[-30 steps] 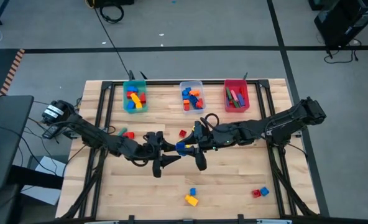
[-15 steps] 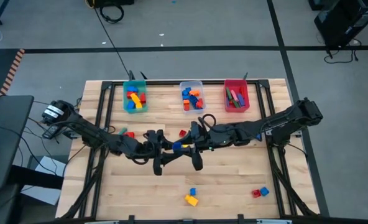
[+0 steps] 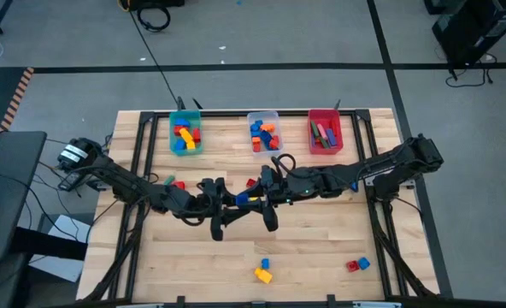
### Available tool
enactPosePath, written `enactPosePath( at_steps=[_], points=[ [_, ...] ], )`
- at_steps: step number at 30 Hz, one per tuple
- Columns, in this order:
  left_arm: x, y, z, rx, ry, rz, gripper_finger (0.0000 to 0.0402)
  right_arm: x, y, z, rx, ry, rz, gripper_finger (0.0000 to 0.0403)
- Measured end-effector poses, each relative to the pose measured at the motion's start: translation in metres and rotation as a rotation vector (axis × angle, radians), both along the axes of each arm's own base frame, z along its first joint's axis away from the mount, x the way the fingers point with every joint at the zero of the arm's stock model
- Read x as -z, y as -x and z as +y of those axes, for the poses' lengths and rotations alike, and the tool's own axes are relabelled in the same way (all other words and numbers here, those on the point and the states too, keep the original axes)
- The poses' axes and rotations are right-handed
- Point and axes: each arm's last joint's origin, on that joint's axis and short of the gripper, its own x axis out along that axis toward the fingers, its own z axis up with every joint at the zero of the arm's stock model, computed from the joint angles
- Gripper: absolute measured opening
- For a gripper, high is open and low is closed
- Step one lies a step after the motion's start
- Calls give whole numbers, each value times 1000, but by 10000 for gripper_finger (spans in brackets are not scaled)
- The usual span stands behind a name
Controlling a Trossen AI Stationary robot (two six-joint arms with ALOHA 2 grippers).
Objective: Sort blocks by size
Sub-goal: Put the blue 1 stud game piece into the blue bin
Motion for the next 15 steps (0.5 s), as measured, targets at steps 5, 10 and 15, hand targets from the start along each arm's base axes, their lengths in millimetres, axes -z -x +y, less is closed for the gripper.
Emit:
enactPosePath(
  at_steps=[5, 10, 15],
  points=[
    [0, -1, 2, -5, -23, -3, 137, 0, 0, 0, 0, 0, 0, 154],
    [0, -1, 2, -5, -25, -2, 140, 0, 0, 0, -2, 8, 1, 156],
    [1, -1, 2, -12, -24, 5, 153, 2, 1, -4, 9, 16, 34, 176]
  ],
)
